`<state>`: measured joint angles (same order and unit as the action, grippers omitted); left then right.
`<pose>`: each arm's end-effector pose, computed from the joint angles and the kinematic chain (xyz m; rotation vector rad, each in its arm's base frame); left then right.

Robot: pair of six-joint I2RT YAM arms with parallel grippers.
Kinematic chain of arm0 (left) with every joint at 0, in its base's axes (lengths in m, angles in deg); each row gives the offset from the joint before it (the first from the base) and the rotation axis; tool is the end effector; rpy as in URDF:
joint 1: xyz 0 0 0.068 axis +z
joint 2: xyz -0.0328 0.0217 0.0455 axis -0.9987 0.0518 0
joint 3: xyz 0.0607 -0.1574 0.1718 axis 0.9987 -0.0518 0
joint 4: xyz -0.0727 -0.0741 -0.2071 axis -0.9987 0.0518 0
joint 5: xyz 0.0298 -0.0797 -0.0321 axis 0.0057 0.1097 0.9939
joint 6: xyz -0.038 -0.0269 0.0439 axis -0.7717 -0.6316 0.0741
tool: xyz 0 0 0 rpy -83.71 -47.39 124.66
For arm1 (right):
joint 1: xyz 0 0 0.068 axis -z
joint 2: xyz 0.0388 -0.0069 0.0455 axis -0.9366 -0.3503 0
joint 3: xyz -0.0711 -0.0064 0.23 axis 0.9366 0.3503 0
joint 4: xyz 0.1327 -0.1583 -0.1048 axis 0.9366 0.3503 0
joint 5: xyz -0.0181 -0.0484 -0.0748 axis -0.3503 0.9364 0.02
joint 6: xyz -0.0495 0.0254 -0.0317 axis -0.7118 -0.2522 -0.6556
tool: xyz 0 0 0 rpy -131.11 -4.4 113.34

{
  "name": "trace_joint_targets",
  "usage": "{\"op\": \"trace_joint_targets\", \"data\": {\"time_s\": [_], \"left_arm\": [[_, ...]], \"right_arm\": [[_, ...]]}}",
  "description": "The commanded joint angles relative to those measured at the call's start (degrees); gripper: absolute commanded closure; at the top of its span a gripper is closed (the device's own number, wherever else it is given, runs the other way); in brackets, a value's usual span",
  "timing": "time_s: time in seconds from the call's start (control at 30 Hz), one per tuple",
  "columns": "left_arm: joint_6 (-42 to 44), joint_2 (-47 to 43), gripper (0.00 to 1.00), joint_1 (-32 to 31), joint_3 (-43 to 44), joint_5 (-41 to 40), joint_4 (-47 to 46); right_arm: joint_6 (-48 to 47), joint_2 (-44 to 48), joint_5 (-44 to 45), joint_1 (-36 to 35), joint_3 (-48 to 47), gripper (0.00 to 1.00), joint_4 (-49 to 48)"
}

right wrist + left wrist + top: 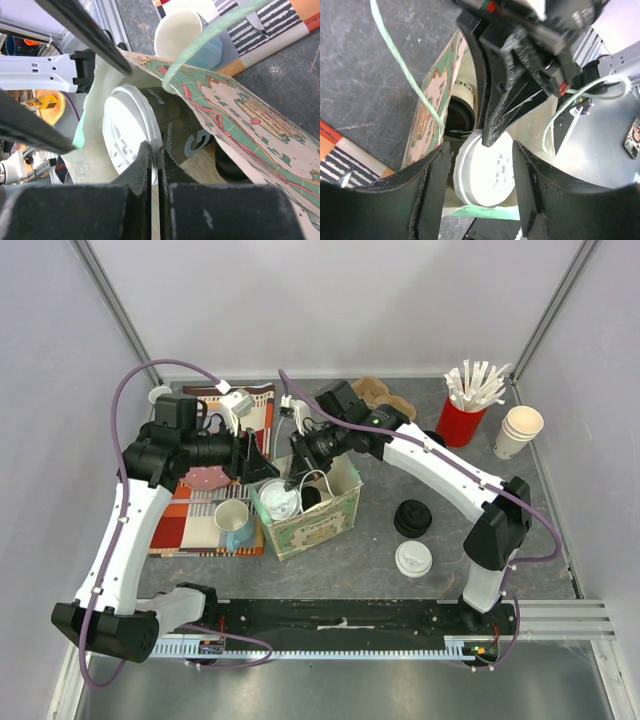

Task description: Pack the takeout coffee

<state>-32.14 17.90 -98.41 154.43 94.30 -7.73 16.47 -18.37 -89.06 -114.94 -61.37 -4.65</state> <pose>0.1941 -0.0759 0.3488 0.7328 2.0825 -0.9840 0.2367 0.2859 0.3168 -1.0684 2.2358 1.2882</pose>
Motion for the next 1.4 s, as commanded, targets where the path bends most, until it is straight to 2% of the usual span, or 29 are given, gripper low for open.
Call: {"op": "trace_joint_targets", "data": {"time_s": [0.0,0.1,0.23,0.33,0.57,0.63,0.67,0.7,0.77,0.8,0.83,1.0,1.37], "left_arm": [[-0.18,-1.86,0.40,-0.31,6.12,0.55,-0.31],[0.87,-2.30,0.39,-0.31,7.70,-7.69,0.04],[9.29,-1.42,0.35,-0.58,6.13,-17.54,3.55],[13.16,-0.02,0.27,-1.10,3.41,-18.26,5.40],[15.47,2.62,0.24,-4.00,-1.34,-18.79,4.45],[15.03,3.06,0.29,-4.09,-2.83,-19.41,3.83],[14.94,3.15,0.35,-4.27,-3.10,-19.15,3.65],[14.59,3.15,0.54,-4.27,-3.54,-18.71,3.48],[14.06,2.80,0.74,-4.44,-3.63,-15.55,3.39],[13.28,2.19,0.94,-4.53,-3.80,-14.41,3.04],[12.75,1.66,0.98,-4.44,-4.15,-13.09,2.43],[11.25,0.25,0.98,-4.88,-5.74,-12.73,0.40],[11.60,0.51,0.98,-5.50,-4.07,-14.57,-0.74]], "right_arm": [[-0.56,0.23,0.57,0.36,-0.01,1.00,2.43],[0.14,-0.03,1.09,0.54,-0.70,1.00,4.44],[0.84,-1.35,1.27,0.54,-2.46,1.00,7.79],[2.16,-2.32,2.59,0.71,-2.38,1.00,8.23],[5.94,-5.12,3.47,0.54,-2.11,1.00,5.43],[6.73,-5.48,3.99,0.54,-1.59,1.00,4.20],[7.08,-5.92,4.08,0.54,-1.33,1.00,3.93],[7.95,-6.10,4.17,0.54,-0.63,1.00,3.49],[8.93,-7.06,4.08,0.36,0.08,1.00,3.05],[9.28,-7.50,3.74,0.45,0.34,1.00,2.96],[9.46,-8.46,3.56,0.28,0.26,1.00,2.96],[9.90,-12.16,2.33,0.01,-1.58,1.00,3.48],[6.03,-16.29,7.86,-0.16,-3.69,1.00,9.99]]}}
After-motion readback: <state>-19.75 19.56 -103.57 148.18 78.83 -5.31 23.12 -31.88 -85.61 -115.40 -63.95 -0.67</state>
